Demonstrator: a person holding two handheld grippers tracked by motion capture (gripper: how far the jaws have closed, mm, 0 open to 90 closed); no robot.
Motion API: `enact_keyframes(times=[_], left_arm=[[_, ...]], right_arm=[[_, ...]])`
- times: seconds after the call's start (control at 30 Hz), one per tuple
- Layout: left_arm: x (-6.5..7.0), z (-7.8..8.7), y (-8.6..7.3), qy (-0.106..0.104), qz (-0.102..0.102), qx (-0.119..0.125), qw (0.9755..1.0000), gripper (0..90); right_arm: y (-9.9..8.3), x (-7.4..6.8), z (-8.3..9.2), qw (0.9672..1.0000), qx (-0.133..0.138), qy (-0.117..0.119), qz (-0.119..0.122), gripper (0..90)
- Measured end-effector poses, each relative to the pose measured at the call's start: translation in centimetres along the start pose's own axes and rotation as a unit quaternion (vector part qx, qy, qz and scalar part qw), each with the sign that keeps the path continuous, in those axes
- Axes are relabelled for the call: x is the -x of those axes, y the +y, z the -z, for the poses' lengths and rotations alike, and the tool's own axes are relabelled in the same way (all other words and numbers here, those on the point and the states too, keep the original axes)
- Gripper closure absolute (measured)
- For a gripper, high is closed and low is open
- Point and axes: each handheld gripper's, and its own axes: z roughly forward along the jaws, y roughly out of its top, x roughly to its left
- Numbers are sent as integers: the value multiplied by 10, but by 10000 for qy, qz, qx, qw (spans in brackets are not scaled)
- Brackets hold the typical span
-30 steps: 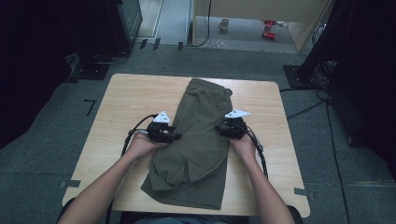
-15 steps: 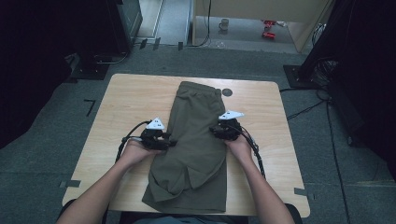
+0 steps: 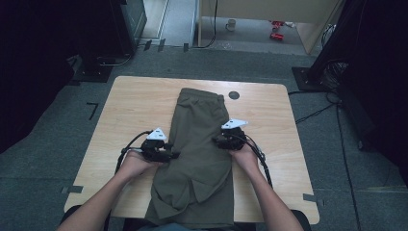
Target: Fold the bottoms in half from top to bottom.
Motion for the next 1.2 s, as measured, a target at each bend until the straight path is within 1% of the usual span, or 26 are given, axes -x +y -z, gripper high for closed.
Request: enact_keyframes(times=[0.1,0.2,0.27,0.3,0.33,0.4,0.47,0.53,0.6,0.67,0.73,0.77,0.83,0.9,1.0,1.03,1.07,1.1,1.17,1.2], left_arm=[[4,3,-4,19,-59,-6,10000,499],[8,6,-7,15,-24,-26,10000,495],[9,7,-8,20,-26,-18,10000,494],[12,9,-11,32,-56,-15,10000,494],[14,11,-13,35,-56,-20,10000,493],[16,12,-14,25,-50,-66,10000,490],[18,14,-17,25,-33,-49,10000,488],[19,16,-19,25,-68,-32,10000,485],[19,17,-19,19,-37,-18,10000,484],[19,17,-18,39,-53,-23,10000,484],[19,18,-15,46,-67,-88,9999,492],[19,19,-13,66,-83,-120,9999,497],[17,20,-10,86,-73,-51,9999,503],[13,22,-8,116,-22,42,9999,502],[5,21,-3,102,129,119,9998,504],[2,20,0,117,135,107,9998,503],[2,20,0,117,135,107,9998,501],[-4,19,6,130,185,170,9996,497],[-10,17,12,128,255,228,9993,490],[-10,17,12,128,255,228,9993,482]], right_arm=[[-1,-5,2,10000,-37,37,3,437],[-4,-9,4,10000,-16,47,36,431],[-4,-11,5,10000,-28,61,41,429],[-6,-15,6,10000,-15,76,55,423],[-6,-16,7,9999,-30,94,72,421],[-8,-20,9,9999,-59,119,110,417],[-10,-24,11,9998,-45,156,133,416],[-12,-27,13,9997,-62,168,160,411],[-12,-28,14,9997,-81,188,157,397],[-12,-29,15,9997,-97,200,135,394],[-11,-29,15,9996,-159,206,125,403],[-9,-28,15,9996,-211,185,94,408],[-6,-26,16,9997,-203,114,36,409],[-3,-23,19,9999,-126,46,-61,410],[3,-16,23,9997,21,15,-235,412],[4,-15,24,9996,54,8,-270,413],[6,-13,25,9995,69,-1,-301,413],[8,-10,24,9993,110,-10,-352,415],[11,-7,23,9991,142,-33,-403,417],[11,-7,23,9991,142,-33,-403,417]])
